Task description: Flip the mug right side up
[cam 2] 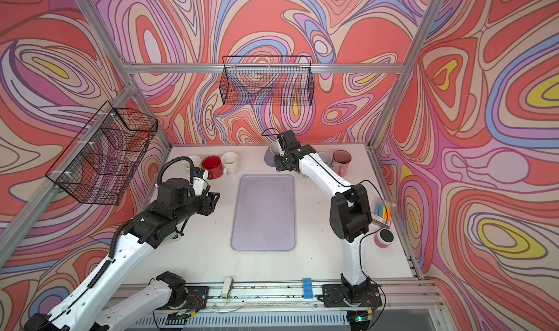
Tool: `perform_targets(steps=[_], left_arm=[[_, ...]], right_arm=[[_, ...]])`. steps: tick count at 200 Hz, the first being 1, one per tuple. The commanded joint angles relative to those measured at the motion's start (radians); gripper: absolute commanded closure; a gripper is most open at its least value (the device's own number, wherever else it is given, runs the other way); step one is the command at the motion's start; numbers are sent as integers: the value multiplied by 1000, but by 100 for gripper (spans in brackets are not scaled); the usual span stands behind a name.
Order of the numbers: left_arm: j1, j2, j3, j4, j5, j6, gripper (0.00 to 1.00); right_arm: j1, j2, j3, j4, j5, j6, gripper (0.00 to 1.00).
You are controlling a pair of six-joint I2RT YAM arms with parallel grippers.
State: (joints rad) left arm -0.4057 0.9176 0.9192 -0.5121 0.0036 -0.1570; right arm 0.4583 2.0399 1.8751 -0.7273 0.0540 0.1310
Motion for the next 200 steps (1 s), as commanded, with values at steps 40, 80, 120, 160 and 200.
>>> perform_targets(steps=[40,80,120,160,200], left_arm=[[4,-11,-13,-5,4,-11,43],[7,-17,-11,-6,6,-15,43],[12,-19,-11,-6,9,-18,43],[24,-20,-11,0,38,-24,43],[28,-25,-13,3,56,-29,43]], right_arm=[[39,113,199,-49,191,-10,100],[54,218,329,-137,277,4,100],[62,290,373,-162,363,43,100],[65,358,458,-214,411,104,100],[71,421,523,-265,497,146,100]])
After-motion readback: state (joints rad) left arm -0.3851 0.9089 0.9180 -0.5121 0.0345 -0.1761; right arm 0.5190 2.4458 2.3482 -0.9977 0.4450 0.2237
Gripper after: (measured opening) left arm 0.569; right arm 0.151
